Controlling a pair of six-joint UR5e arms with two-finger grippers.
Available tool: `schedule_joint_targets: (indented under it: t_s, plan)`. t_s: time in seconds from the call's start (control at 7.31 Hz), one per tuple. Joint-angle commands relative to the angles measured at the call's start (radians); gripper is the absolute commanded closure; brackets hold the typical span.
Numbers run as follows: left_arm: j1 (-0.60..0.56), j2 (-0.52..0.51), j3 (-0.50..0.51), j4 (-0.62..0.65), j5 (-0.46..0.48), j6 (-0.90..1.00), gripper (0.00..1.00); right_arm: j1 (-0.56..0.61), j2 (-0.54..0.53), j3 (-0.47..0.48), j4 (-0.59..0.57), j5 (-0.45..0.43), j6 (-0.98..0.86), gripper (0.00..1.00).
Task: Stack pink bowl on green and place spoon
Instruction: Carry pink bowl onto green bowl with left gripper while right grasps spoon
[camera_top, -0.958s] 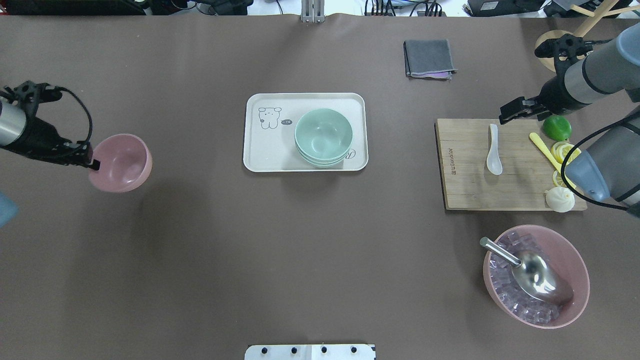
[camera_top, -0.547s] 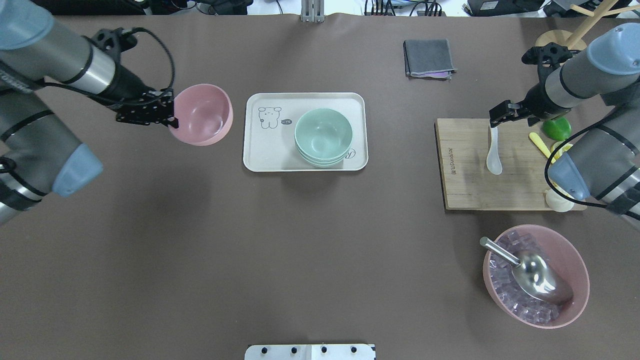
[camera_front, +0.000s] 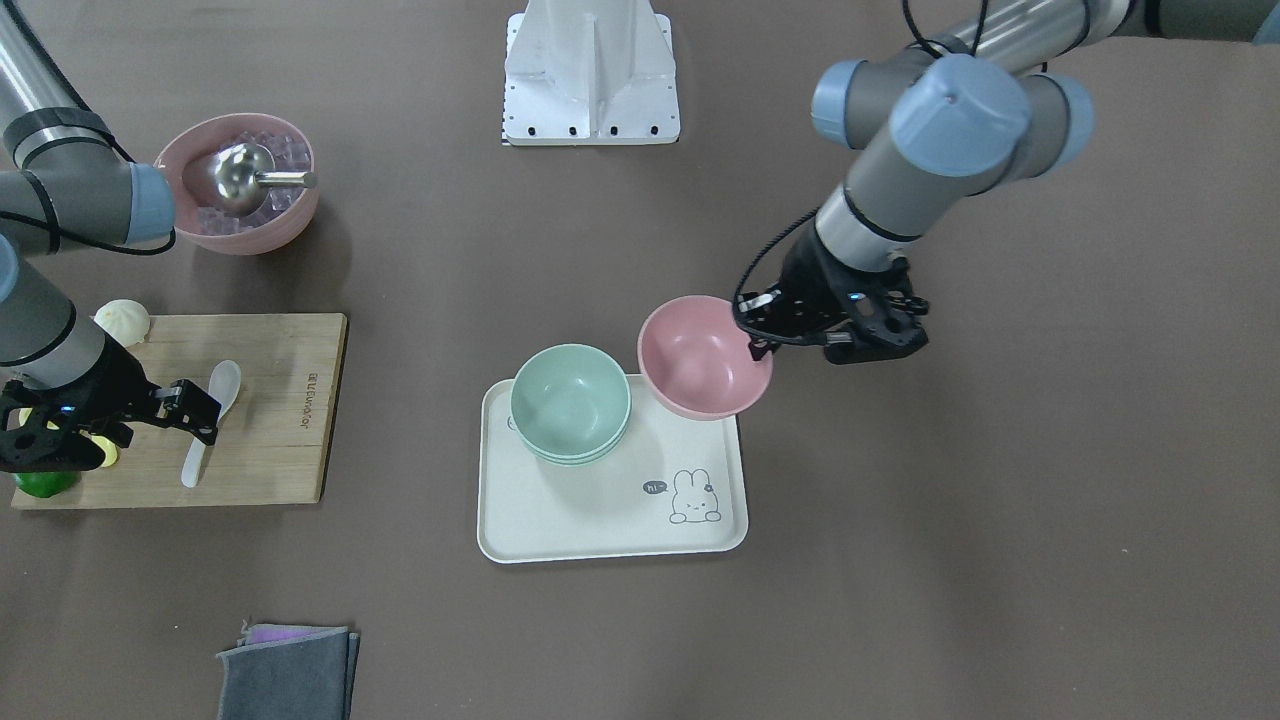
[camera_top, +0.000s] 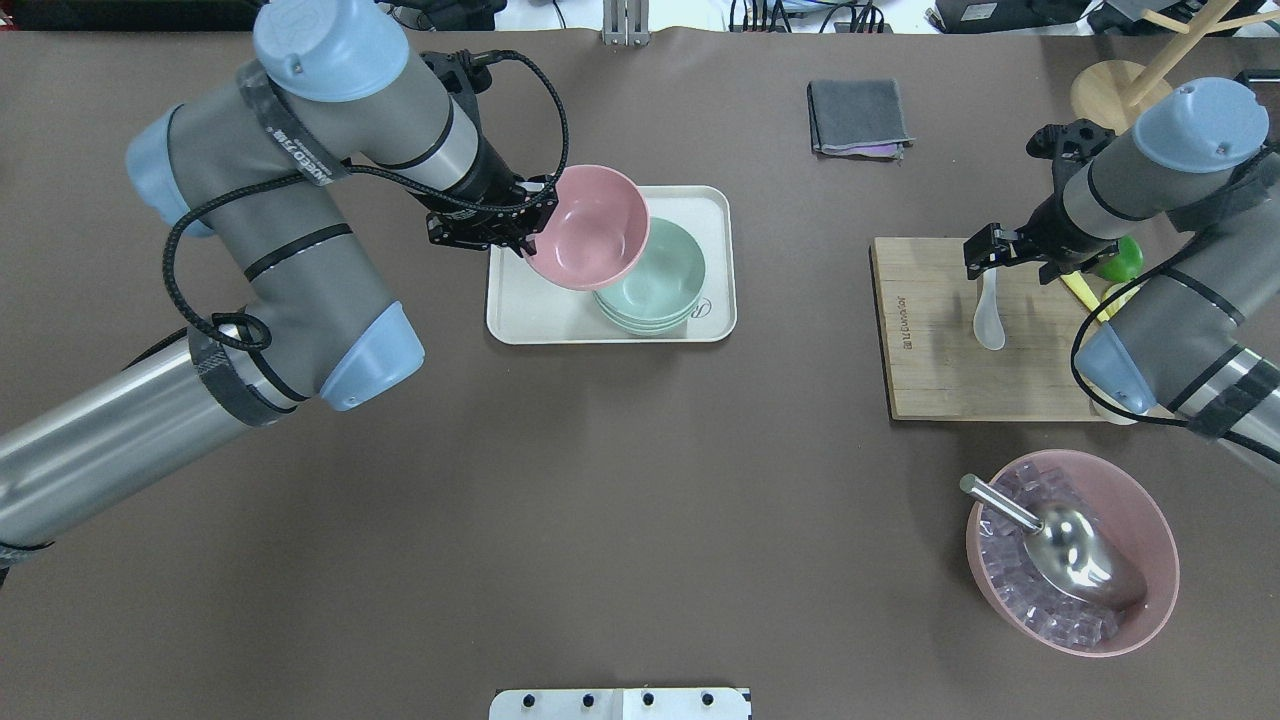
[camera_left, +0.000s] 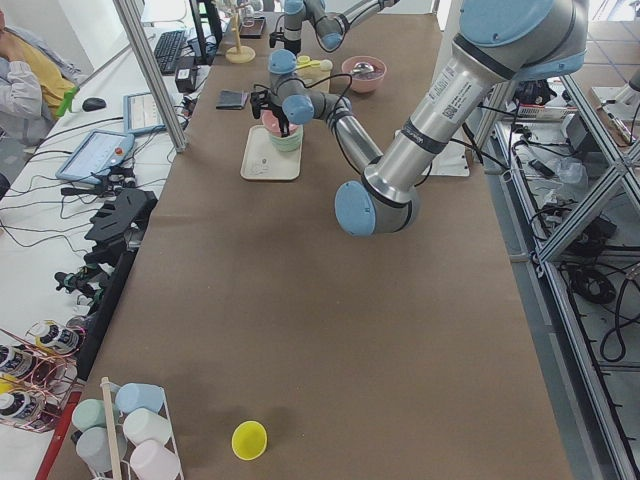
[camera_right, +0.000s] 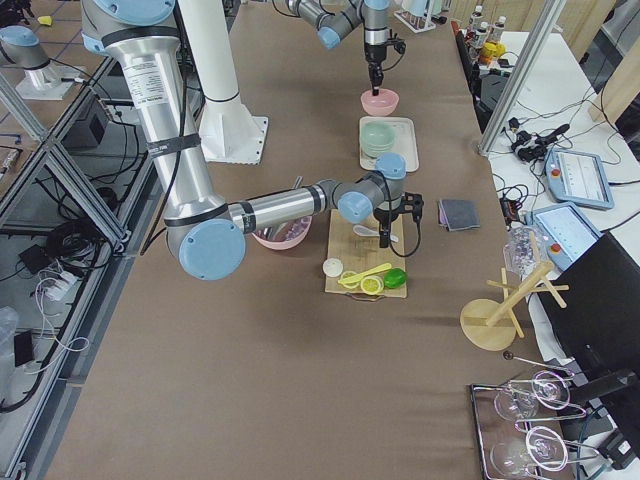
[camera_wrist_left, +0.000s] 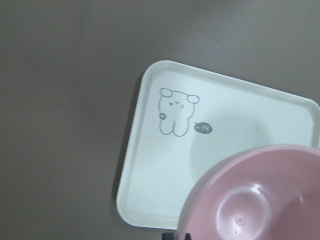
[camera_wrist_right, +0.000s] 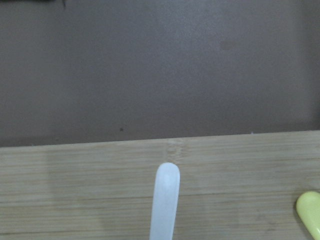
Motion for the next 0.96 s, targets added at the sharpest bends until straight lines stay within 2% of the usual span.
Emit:
schedule_joint_targets:
  t_s: [0.0, 0.14, 0.68, 0.82]
  plan:
    - [0.029, -0.069, 0.071, -0.003, 0.037, -0.002, 1.0, -0.006, 0.003, -0.012, -0.001, 0.02, 0.014, 0.07]
    - [0.05, -0.074, 0.09, -0.025, 0.071, -0.003, 1.0, -0.01, 0.003, -0.018, -0.001, 0.02, 0.015, 0.08]
    - [0.072, -0.074, 0.12, -0.08, 0.082, -0.005, 1.0, -0.013, 0.003, -0.026, -0.001, 0.037, 0.015, 0.13]
    - [0.072, -0.073, 0.119, -0.092, 0.082, -0.002, 1.0, -0.013, 0.002, -0.026, -0.002, 0.043, 0.015, 0.37]
